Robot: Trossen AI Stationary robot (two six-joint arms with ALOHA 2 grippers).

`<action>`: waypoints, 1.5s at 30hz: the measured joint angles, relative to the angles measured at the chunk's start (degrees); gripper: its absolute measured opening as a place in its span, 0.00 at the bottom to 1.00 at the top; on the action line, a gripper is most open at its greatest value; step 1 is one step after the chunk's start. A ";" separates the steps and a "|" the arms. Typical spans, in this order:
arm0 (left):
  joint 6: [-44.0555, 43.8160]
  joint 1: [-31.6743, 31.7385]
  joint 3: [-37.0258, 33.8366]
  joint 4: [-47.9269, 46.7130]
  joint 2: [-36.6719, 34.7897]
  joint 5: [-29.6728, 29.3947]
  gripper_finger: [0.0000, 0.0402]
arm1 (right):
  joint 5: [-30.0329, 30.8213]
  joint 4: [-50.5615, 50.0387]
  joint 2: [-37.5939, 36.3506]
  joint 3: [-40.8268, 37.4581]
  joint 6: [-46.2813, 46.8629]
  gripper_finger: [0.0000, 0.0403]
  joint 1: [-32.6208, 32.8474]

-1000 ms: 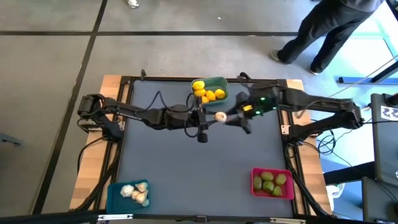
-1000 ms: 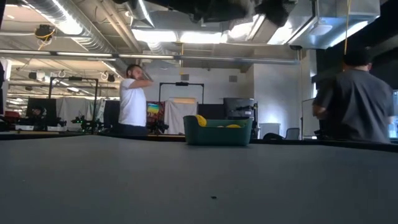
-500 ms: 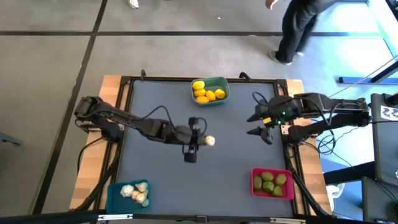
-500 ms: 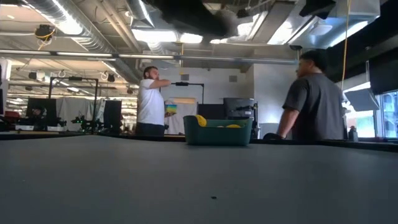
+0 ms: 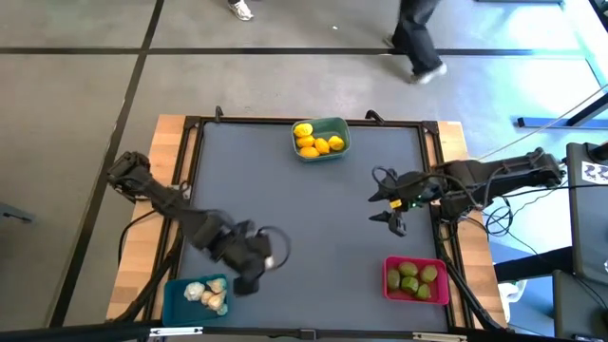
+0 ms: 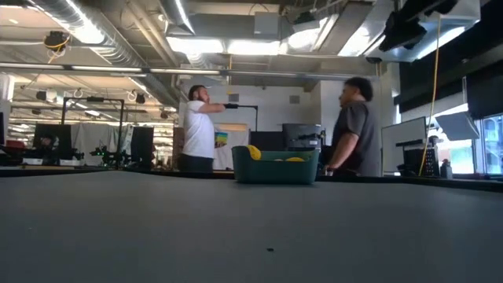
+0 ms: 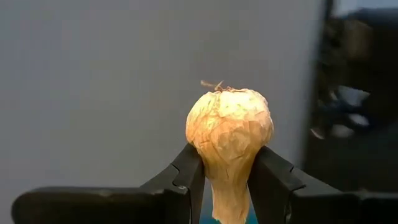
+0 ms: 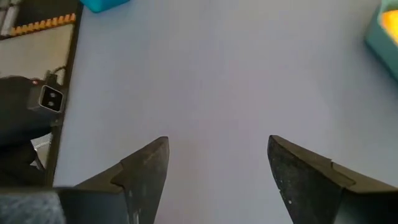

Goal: Sort produce into baskets
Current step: Put the white garlic into the blue bin, then return to Home Position

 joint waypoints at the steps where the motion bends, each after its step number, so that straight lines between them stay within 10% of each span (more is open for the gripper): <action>1: -3.56 -1.95 0.12 -0.25 0.00 1.34 0.24 | 0.02 1.64 0.00 -1.05 0.65 0.68 0.56; 14: -32.02 -24.66 -2.70 -3.48 0.26 5.72 0.24 | 1.41 13.63 -0.01 -6.24 9.06 0.68 9.00; 25: -43.79 -28.09 -8.51 -3.45 0.29 6.73 0.44 | 0.68 12.92 1.48 -6.24 13.01 0.68 11.68; 34: -31.20 -23.58 -6.63 -5.08 -1.39 8.73 0.54 | 0.61 12.78 1.73 -5.93 11.85 0.68 11.46; 45: -2.67 -9.30 -6.87 -3.74 -14.03 -7.29 0.21 | 1.03 12.40 0.62 -3.10 1.81 0.51 6.11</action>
